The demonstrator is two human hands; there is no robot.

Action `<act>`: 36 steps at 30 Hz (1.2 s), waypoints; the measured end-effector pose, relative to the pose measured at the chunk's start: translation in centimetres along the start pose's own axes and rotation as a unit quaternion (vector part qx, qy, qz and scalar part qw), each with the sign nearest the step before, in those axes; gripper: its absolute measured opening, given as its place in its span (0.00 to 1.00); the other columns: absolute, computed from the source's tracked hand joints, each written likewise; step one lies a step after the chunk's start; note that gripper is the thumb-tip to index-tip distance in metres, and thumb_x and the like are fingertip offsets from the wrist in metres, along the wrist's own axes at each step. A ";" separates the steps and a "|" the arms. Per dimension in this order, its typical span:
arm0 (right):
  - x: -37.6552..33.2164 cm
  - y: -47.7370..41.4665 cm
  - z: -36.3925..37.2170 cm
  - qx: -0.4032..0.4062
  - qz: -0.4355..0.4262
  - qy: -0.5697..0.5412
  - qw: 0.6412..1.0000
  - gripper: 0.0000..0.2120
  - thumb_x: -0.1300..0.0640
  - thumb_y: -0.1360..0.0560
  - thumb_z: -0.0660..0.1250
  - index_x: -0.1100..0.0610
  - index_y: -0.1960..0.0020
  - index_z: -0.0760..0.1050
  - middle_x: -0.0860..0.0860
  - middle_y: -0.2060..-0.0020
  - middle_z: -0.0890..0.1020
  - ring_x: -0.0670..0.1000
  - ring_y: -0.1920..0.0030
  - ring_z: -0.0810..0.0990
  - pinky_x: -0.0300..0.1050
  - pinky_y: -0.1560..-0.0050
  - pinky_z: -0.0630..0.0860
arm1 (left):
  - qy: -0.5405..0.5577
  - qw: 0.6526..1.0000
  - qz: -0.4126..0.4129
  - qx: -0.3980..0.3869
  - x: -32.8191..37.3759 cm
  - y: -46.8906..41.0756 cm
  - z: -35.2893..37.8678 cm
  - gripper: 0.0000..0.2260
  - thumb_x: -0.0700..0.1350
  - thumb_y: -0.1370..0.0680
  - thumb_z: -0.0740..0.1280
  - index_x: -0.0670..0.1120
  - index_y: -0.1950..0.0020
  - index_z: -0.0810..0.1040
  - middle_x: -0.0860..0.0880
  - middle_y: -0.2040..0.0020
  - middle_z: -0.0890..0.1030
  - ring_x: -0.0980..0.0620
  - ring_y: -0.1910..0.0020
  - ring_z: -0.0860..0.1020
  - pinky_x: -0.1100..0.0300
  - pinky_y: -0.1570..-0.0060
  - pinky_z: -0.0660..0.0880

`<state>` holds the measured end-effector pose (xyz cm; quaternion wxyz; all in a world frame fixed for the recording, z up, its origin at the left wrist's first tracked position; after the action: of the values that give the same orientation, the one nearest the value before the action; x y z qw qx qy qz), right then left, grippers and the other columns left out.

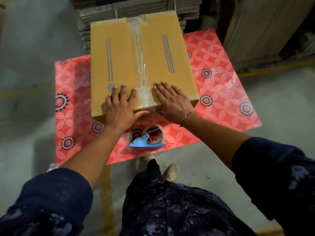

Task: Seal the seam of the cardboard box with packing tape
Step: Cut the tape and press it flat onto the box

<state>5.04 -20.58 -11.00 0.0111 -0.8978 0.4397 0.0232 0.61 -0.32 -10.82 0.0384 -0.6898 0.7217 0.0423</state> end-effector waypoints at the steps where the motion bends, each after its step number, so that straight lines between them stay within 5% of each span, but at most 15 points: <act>1: -0.1 0.0 0.2 0.008 0.001 -0.012 1.000 0.41 0.35 0.26 0.61 0.58 0.21 0.58 0.55 0.21 0.62 0.57 0.21 0.59 0.58 0.24 0.60 | -0.002 1.000 0.004 -0.008 -0.3 0.0 0.2 0.43 0.72 0.28 0.63 0.49 0.20 0.60 0.36 0.21 0.62 0.30 0.26 0.63 0.36 0.37 0.67; 5: -0.5 -0.5 -1.0 0.011 0.016 -0.029 0.999 0.50 0.22 0.29 0.47 0.60 0.22 0.59 0.56 0.22 0.64 0.57 0.22 0.62 0.57 0.26 0.60 | -0.014 1.000 0.017 -0.021 -0.8 0.3 0.4 0.47 0.65 0.32 0.75 0.51 0.20 0.59 0.39 0.21 0.62 0.33 0.26 0.64 0.37 0.38 0.67; 9: -0.3 -0.8 -0.7 0.020 0.016 -0.014 1.000 0.50 0.24 0.27 0.50 0.63 0.22 0.59 0.59 0.22 0.63 0.59 0.22 0.60 0.60 0.25 0.60 | 0.006 1.000 0.021 -0.004 -0.4 0.2 0.1 0.47 0.65 0.33 0.74 0.52 0.20 0.59 0.40 0.20 0.62 0.33 0.25 0.63 0.38 0.37 0.66; 16: -0.2 -1.1 -0.1 -0.021 0.000 0.002 1.000 0.48 0.26 0.25 0.48 0.62 0.21 0.53 0.59 0.20 0.58 0.58 0.20 0.54 0.59 0.22 0.55 | 0.045 0.998 -0.008 0.030 -0.1 0.4 -0.5 0.45 0.80 0.29 0.48 0.55 0.21 0.62 0.41 0.21 0.64 0.36 0.25 0.64 0.41 0.38 0.65; 22: -0.1 -1.1 -0.3 -0.035 0.002 0.001 0.999 0.48 0.26 0.26 0.45 0.62 0.20 0.51 0.58 0.20 0.55 0.58 0.20 0.52 0.58 0.21 0.52 | 0.039 0.999 -0.004 0.030 0.0 0.3 -0.2 0.42 0.78 0.26 0.45 0.53 0.21 0.63 0.40 0.21 0.65 0.35 0.26 0.66 0.40 0.39 0.66; 26: -0.2 -1.1 -0.3 -0.047 -0.005 0.007 0.999 0.48 0.28 0.25 0.51 0.61 0.20 0.48 0.58 0.19 0.52 0.57 0.19 0.49 0.57 0.21 0.50 | 0.024 1.000 0.010 0.009 -0.3 0.2 -0.3 0.42 0.77 0.27 0.49 0.51 0.21 0.62 0.39 0.21 0.64 0.34 0.26 0.65 0.39 0.39 0.66; 32: -0.4 -1.1 -0.1 -0.063 -0.002 0.014 0.998 0.47 0.32 0.24 0.58 0.61 0.19 0.45 0.57 0.19 0.49 0.57 0.19 0.46 0.56 0.21 0.47 | -0.005 0.999 0.020 -0.028 -0.5 0.4 -0.3 0.48 0.66 0.32 0.74 0.51 0.19 0.56 0.40 0.19 0.59 0.35 0.23 0.61 0.39 0.36 0.66; 36: -0.6 -1.0 -0.1 -0.069 0.002 0.024 0.997 0.48 0.37 0.25 0.64 0.61 0.19 0.45 0.58 0.19 0.50 0.58 0.19 0.47 0.57 0.21 0.49 | 0.051 0.998 -0.037 -0.012 0.4 0.6 -0.7 0.50 0.81 0.35 0.58 0.54 0.21 0.60 0.43 0.19 0.61 0.37 0.22 0.60 0.38 0.31 0.62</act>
<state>5.48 -19.53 -10.83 -0.0620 -0.8959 0.4387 0.0317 -0.02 -0.80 -10.15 -0.0051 -0.7176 0.6963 0.0146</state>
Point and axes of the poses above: each hand's wrist, its own y-axis away from the middle knuckle, its own z-axis out of the palm, x = y × z, the point moved 3 cm from there along -y, towards the middle knuckle
